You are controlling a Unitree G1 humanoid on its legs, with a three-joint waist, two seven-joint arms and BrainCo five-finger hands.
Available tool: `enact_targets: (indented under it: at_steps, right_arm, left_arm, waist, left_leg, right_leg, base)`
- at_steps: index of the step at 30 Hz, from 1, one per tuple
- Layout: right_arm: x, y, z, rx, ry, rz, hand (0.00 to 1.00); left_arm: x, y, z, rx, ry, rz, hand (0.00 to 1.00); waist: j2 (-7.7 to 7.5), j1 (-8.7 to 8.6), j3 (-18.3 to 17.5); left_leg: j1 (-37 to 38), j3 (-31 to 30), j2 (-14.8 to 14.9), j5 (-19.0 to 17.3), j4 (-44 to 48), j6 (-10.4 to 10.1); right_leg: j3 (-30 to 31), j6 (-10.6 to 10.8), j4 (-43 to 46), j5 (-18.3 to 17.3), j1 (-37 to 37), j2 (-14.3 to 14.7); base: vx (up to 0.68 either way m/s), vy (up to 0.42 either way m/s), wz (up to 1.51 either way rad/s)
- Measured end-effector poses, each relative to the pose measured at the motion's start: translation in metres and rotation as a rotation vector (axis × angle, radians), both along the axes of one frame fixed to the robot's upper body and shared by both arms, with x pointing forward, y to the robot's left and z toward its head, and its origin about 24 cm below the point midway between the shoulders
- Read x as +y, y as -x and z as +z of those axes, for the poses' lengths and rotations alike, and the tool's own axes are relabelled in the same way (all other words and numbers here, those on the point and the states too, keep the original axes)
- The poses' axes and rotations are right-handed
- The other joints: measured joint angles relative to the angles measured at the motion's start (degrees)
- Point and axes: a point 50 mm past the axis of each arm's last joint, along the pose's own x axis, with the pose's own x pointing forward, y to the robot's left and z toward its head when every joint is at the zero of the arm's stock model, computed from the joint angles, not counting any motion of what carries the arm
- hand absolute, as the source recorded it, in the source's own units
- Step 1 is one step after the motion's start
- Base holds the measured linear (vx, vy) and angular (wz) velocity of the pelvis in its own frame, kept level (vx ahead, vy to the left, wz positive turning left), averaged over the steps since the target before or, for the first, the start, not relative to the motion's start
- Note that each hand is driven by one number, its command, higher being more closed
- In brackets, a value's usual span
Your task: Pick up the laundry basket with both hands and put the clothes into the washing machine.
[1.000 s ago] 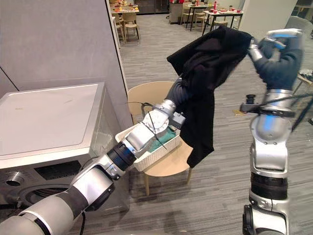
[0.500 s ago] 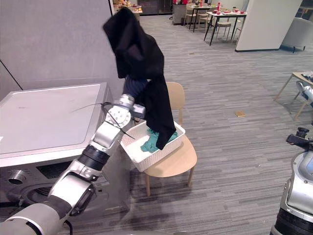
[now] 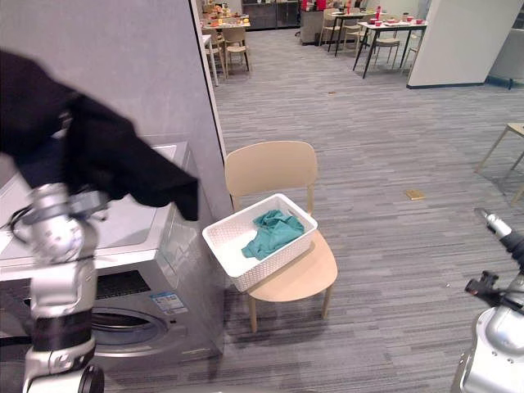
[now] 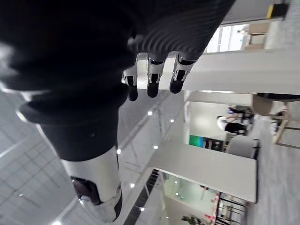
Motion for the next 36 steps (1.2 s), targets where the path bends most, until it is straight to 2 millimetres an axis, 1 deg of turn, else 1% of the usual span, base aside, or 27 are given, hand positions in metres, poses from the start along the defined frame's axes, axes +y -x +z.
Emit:
enact_targets:
  at_steps: [1,2,3,4,5,6,8,9,11,12,13,15,16,17,18,19,20,21,22,23,24,25,27,28,30,33,36]
  right_arm:
    - [0.0,0.006,-0.015,0.039,-0.052,-0.019,0.0]
    - [0.0,0.01,-0.022,0.059,-0.076,-0.03,0.0]
    - [0.0,0.016,-0.036,0.097,-0.124,-0.054,0.0]
    - [0.001,0.022,-0.047,0.131,-0.159,-0.078,0.0]
    - [0.001,0.025,-0.052,0.145,-0.175,-0.086,0.0]
    - [0.004,0.03,-0.064,0.183,-0.213,-0.103,0.0]
    - [0.008,0.037,-0.075,0.218,-0.257,-0.111,0.0]
    - [0.014,0.043,-0.085,0.244,-0.298,-0.114,0.0]
    - [0.028,0.055,-0.103,0.304,-0.385,-0.114,0.0]
    - [0.032,0.055,-0.107,0.32,-0.406,-0.097,0.0]
    - [0.043,0.051,-0.112,0.342,-0.434,-0.046,0.0]
    - [0.053,0.049,-0.114,0.333,-0.467,-0.01,0.0]
    - [0.058,0.047,-0.116,0.326,-0.495,0.017,0.0]
    - [0.062,0.045,-0.119,0.33,-0.514,0.036,0.0]
    - [0.064,0.046,-0.121,0.332,-0.53,0.042,0.0]
    - [0.068,0.045,-0.13,0.35,-0.568,0.055,0.0]
    - [0.071,0.048,-0.144,0.393,-0.614,0.048,0.0]
    - [0.074,0.049,-0.153,0.42,-0.641,0.044,0.0]
    - [0.079,0.053,-0.171,0.473,-0.705,0.033,0.0]
    - [0.083,0.06,-0.189,0.538,-0.757,0.013,0.0]
    - [0.085,0.065,-0.198,0.575,-0.783,0.0,0.0]
    - [0.089,0.077,-0.22,0.655,-0.859,-0.041,0.0]
    - [0.095,0.092,-0.242,0.729,-0.948,-0.097,0.0]
    - [0.1,0.107,-0.259,0.782,-1.033,-0.155,0.0]
    - [0.104,0.125,-0.276,0.845,-1.123,-0.23,0.0]
    - [0.113,0.168,-0.297,0.941,-1.296,-0.392,0.0]
    - [0.118,0.182,-0.302,0.98,-1.362,-0.435,0.0]
  left_arm:
    - [0.013,0.015,-0.012,0.02,0.051,0.084,1.0]
    - [0.019,0.023,-0.019,0.034,0.077,0.124,1.0]
    - [0.027,0.038,-0.033,0.069,0.117,0.196,1.0]
    - [0.034,0.053,-0.045,0.108,0.141,0.269,1.0]
    - [0.036,0.06,-0.051,0.131,0.151,0.302,1.0]
    - [0.041,0.077,-0.067,0.198,0.171,0.374,1.0]
    - [0.039,0.094,-0.085,0.266,0.212,0.426,1.0]
    - [0.033,0.107,-0.1,0.328,0.262,0.456,1.0]
    - [0.021,0.122,-0.124,0.455,0.323,0.456,1.0]
    - [0.018,0.126,-0.129,0.485,0.333,0.455,1.0]
    - [0.011,0.132,-0.138,0.534,0.363,0.453,1.0]
    - [0.006,0.134,-0.145,0.571,0.381,0.436,1.0]
    - [0.001,0.133,-0.151,0.599,0.393,0.413,1.0]
    - [-0.002,0.132,-0.16,0.639,0.409,0.396,1.0]
    - [-0.003,0.132,-0.166,0.665,0.421,0.389,1.0]
    - [-0.006,0.133,-0.183,0.734,0.449,0.382,1.0]
    - [-0.008,0.138,-0.203,0.824,0.482,0.377,1.0]
    - [-0.01,0.142,-0.213,0.872,0.5,0.375,1.0]
    - [-0.014,0.15,-0.234,0.975,0.541,0.375,1.0]
    - [-0.021,0.158,-0.256,1.082,0.576,0.368,1.0]
    - [-0.024,0.163,-0.266,1.141,0.589,0.36,1.0]
    - [-0.033,0.177,-0.29,1.276,0.633,0.355,1.0]
    - [-0.04,0.19,-0.311,1.403,0.669,0.341,1.0]
    - [-0.048,0.197,-0.326,1.496,0.701,0.317,1.0]
    - [-0.058,0.205,-0.34,1.592,0.742,0.285,1.0]
    - [-0.06,0.214,-0.353,1.672,0.816,0.271,1.0]
    - [-0.06,0.215,-0.357,1.691,0.842,0.26,1.0]
  waist:
    - [-0.01,0.08,0.0]
    - [-0.02,0.22,0.0]
    - [-0.16,0.6,-0.1]
    - [-0.21,0.74,-0.1]
    - [-0.23,0.87,-0.1]
    - [-0.22,1.08,-0.1]
    - [-0.21,1.28,-0.1]
    - [-0.23,1.59,-0.1]
    - [-0.67,2.63,0.0]
    - [-0.81,2.74,0.0]
    - [-1.29,2.82,0.1]
    - [-1.12,2.99,0.3]
    - [-1.67,3.09,-0.1]
    - [-1.04,3.22,0.2]
    - [-0.99,3.22,0.2]
    - [-1.57,3.24,-0.1]
    - [-0.98,3.34,0.2]
    - [-1.07,3.46,0.1]
    - [-1.36,3.74,0.0]
    - [-1.34,4.01,0.1]
    - [-1.44,4.11,0.0]
    - [-1.68,4.17,0.1]
    - [-1.96,4.08,0.1]
    - [-2.1,4.14,0.1]
    - [-2.14,4.13,0.1]
    - [-2.04,4.08,0.2]
    - [-1.97,4.03,0.2]
  left_leg:
    - [0.0,-0.7,-0.1,0.0,0.0,0.0]
    - [0.1,-1.2,-0.1,0.0,0.0,0.0]
    - [0.1,-1.8,-0.2,0.0,0.0,0.0]
    - [0.1,-2.1,-0.3,0.0,0.0,0.0]
    - [0.1,-2.5,-0.4,0.0,0.0,0.0]
    - [0.1,-3.4,-0.5,0.0,0.0,0.0]
    - [0.2,-4.0,-0.7,0.0,0.0,0.0]
    - [0.2,-4.7,-0.9,0.0,0.0,0.0]
    - [0.5,-5.1,-1.0,-0.3,0.0,-0.1]
    - [0.6,-5.3,-1.0,-0.5,0.0,0.2]
    - [0.7,-5.2,-1.0,-1.4,1.1,0.2]
    - [-0.1,-4.9,-0.9,-2.6,3.0,0.1]
    - [-0.6,-4.7,-0.8,-3.2,4.5,0.3]
    - [-0.8,-4.7,-0.9,-3.4,5.1,0.4]
    - [-1.1,-4.7,-0.9,-3.5,5.6,0.4]
    - [-1.2,-4.6,-0.9,-3.5,5.9,0.5]
    - [-1.2,-4.4,-0.8,-3.5,5.9,0.5]
    - [-1.2,-4.3,-0.9,-3.6,6.0,0.5]
    - [-1.3,-4.2,-0.9,-3.6,6.0,0.5]
    - [-1.4,-4.1,-0.9,-3.6,6.0,0.6]
    - [-1.5,-4.1,-0.9,-3.6,6.1,0.6]
    - [-1.6,-3.6,-0.9,-3.8,6.3,0.9]
    - [-1.3,-2.9,-0.9,-4.1,6.2,0.6]
    - [-0.9,-2.8,-1.0,-4.1,6.0,0.6]
    - [-0.5,-2.2,-1.0,-4.1,5.3,0.6]
    - [1.2,-1.5,-0.9,-3.5,2.9,-0.1]
    - [2.3,-1.4,-0.7,-3.1,2.0,-0.6]
  right_leg:
    - [-0.7,-0.1,-0.1,-0.2,0.4,-0.1]
    - [-0.9,-0.1,-0.1,-0.2,0.7,-0.1]
    - [-1.2,-0.1,-0.1,-0.6,0.8,-0.3]
    - [-2.0,0.0,-0.1,-0.8,0.9,-0.5]
    - [-2.2,0.0,-0.1,-1.0,1.0,-0.7]
    - [-2.8,0.0,-0.1,-1.2,1.7,-0.9]
    - [-3.5,0.0,-0.1,-1.4,1.9,-1.1]
    - [-4.1,0.0,0.0,-1.6,2.7,-1.6]
    - [-5.4,0.1,0.4,-2.3,3.7,-2.0]
    - [-5.6,0.2,0.5,-2.5,3.9,-2.0]
    - [-6.1,0.1,1.0,-2.8,4.4,-2.2]
    - [-7.0,0.4,0.9,-3.1,4.9,-2.4]
    - [-7.3,0.5,1.0,-3.2,5.2,-2.5]
    - [-7.7,0.7,1.0,-3.4,5.4,-2.6]
    - [-8.1,0.7,1.0,-3.4,5.5,-2.7]
    - [-8.6,0.9,1.0,-3.5,5.5,-2.9]
    - [-8.7,0.8,1.0,-3.7,5.6,-3.0]
    - [-8.7,0.7,1.0,-3.8,5.6,-3.0]
    - [-8.7,0.7,1.0,-3.8,5.6,-3.0]
    - [-8.7,0.7,1.0,-3.8,5.6,-3.1]
    - [-8.7,0.7,1.0,-3.8,5.6,-3.1]
    - [-8.8,0.8,1.1,-3.8,5.6,-3.3]
    - [-9.0,1.0,1.7,-4.1,5.6,-3.6]
    - [-9.1,0.8,2.0,-4.5,5.5,-3.7]
    - [-8.9,0.7,2.0,-4.7,5.5,-3.8]
    - [-8.2,0.6,1.8,-4.7,5.7,-3.5]
    - [-7.1,0.5,1.8,-4.7,5.8,-3.1]
  base:
    - [0.02,-0.022,0.24]
    - [0.03,-0.023,0.3]
    - [0.02,-0.01,0.29]
    - [0.01,-0.007,0.27]
    - [0.03,0.005,0.34]
    - [0.04,0.009,0.3]
    - [0.02,0.006,0.27]
    - [0.03,0.02,0.26]
    - [0.01,0.014,0.28]
    - [-0.02,-0.012,0.2]
    - [-0.01,-0.015,0.13]
    - [-0.02,-0.016,0.13]
    - [-0.03,-0.015,0.15]
    - [-0.02,-0.01,0.17]
    - [-0.02,-0.006,0.2]
    - [-0.04,0.001,0.18]
    - [-0.03,0.002,0.12]
    - [0.0,0.0,0.0]
    - [0.0,0.0,0.0]
    - [0.03,0.004,-0.01]
    - [0.04,0.007,0.01]
    - [0.03,0.008,0.03]
    - [0.03,0.004,0.05]
    - [0.02,-0.001,0.06]
    - [0.02,-0.001,-0.05]
    - [0.08,-0.015,-0.12]
    - [0.08,-0.022,-0.16]
